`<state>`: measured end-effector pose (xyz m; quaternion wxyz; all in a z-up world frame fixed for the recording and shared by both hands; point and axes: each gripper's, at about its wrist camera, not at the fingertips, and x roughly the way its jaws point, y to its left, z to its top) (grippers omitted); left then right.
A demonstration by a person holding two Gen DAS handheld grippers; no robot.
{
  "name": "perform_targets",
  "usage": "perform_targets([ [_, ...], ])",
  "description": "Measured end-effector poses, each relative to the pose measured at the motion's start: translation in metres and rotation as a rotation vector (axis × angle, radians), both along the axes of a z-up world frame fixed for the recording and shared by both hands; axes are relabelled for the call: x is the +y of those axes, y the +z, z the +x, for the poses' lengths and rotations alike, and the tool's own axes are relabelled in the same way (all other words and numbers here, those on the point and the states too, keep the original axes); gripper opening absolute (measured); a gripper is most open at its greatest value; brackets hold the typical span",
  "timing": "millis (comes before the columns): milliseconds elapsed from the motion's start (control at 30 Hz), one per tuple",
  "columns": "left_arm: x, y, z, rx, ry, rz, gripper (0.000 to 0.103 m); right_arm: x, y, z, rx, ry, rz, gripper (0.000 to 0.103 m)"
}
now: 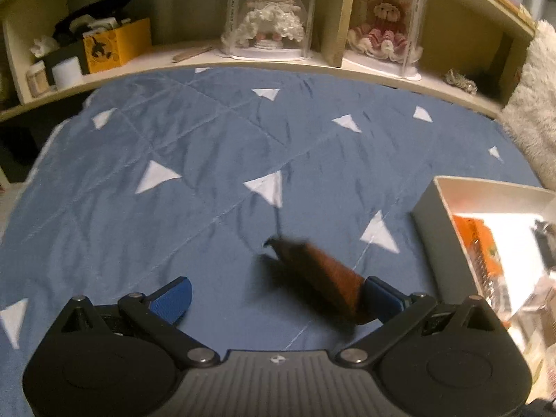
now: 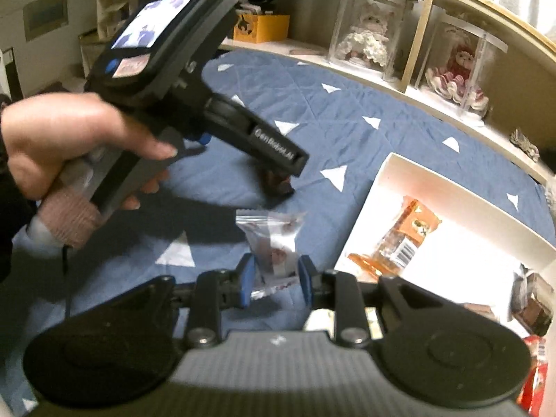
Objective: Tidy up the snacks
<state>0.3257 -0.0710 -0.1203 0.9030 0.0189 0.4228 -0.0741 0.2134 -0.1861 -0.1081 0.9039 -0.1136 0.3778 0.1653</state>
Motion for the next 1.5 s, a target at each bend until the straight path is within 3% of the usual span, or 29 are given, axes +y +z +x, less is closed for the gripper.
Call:
perform_targets([
  [133,0.003,-0.005,-0.006,0.026,-0.004,-0.039,0.1,-0.002,0.001,0.001,0.0,0.003,0.021,0.032],
  [333,0.013,-0.008,-0.013,0.063,0.024,-0.238,0.064,-0.004,0.0,-0.008,0.005,-0.012,0.039,0.032],
  [433,0.016,-0.006,-0.016,0.061,0.018,-0.305,0.042,-0.005,-0.001,-0.006,0.007,-0.014,0.041,0.032],
  [500,0.018,-0.007,-0.02,0.065,0.014,-0.342,0.021,-0.004,-0.001,-0.011,0.007,-0.017,0.043,0.032],
  [600,0.022,-0.003,-0.025,0.081,0.006,-0.363,0.013,-0.004,0.001,-0.012,0.002,-0.017,0.048,0.032],
  [867,0.038,0.019,-0.049,0.101,-0.094,-0.278,0.008,-0.005,0.006,-0.018,-0.012,-0.017,0.069,0.032],
  [1100,0.046,0.043,-0.091,0.09,-0.257,-0.028,0.008,-0.006,0.008,-0.022,-0.012,-0.011,0.085,0.032],
  [1333,0.065,0.023,-0.094,0.148,-0.171,-0.057,0.01,-0.007,0.01,-0.023,-0.013,-0.012,0.087,0.032],
  [1367,0.068,0.019,-0.091,0.163,-0.132,-0.084,0.016,-0.007,0.01,-0.023,-0.013,-0.012,0.087,0.032],
  [1433,0.074,0.013,-0.088,0.175,-0.047,-0.177,0.039,-0.007,0.01,-0.023,-0.014,-0.016,0.09,0.032],
  [1467,0.077,0.009,-0.087,0.182,-0.005,-0.233,0.058,-0.009,0.01,-0.023,-0.014,-0.02,0.093,0.032],
  [1500,0.078,0.005,-0.087,0.19,0.028,-0.274,0.07,-0.009,0.01,-0.022,-0.014,-0.025,0.096,0.032],
])
